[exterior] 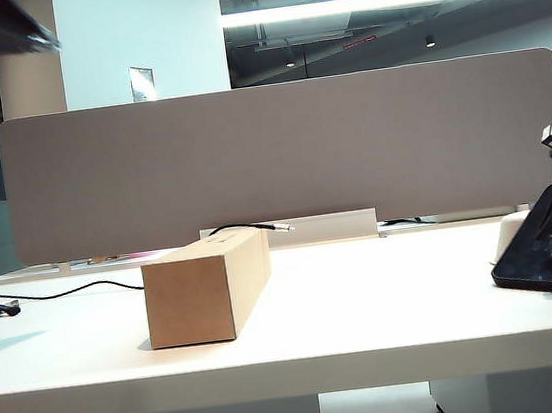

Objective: Pick up the charging cable and the phone, plug the charging cable into the charging port on the phone, and finally place them back on the table.

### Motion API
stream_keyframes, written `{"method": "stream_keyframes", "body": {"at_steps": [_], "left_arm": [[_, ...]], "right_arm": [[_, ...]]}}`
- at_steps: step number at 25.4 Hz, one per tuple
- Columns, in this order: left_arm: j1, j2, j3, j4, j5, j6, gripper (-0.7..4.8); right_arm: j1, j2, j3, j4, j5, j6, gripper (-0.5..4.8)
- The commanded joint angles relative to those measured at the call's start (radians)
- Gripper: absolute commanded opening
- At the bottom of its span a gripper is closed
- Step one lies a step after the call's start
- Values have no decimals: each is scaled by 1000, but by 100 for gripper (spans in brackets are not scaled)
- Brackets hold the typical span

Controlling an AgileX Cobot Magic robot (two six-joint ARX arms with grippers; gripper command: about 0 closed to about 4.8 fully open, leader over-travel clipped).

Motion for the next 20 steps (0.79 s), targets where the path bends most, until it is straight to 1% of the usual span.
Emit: {"method": "stream_keyframes", "body": {"at_steps": [1,5,6,7,8,14,20], "left_arm": [[-60,119,85,14,-45,18,-6],[-121,253,179,14,-64,22,-6],[-131,275,195,14,-63,28,-6],[-151,320,230,13,-63,47,-6],[-164,347,252,13,-64,56,-6],[-220,468,347,13,-73,69,-6],[-239,541,393,13,-86,69,-6]], "right_arm": [[2,17,1,37,2,3,367],[2,24,1,67,2,4,352],[2,28,1,71,2,4,330],[3,35,1,83,2,5,286],[3,43,1,93,2,8,268],[3,97,2,148,-17,67,269],[3,180,7,240,-68,113,268]]}}
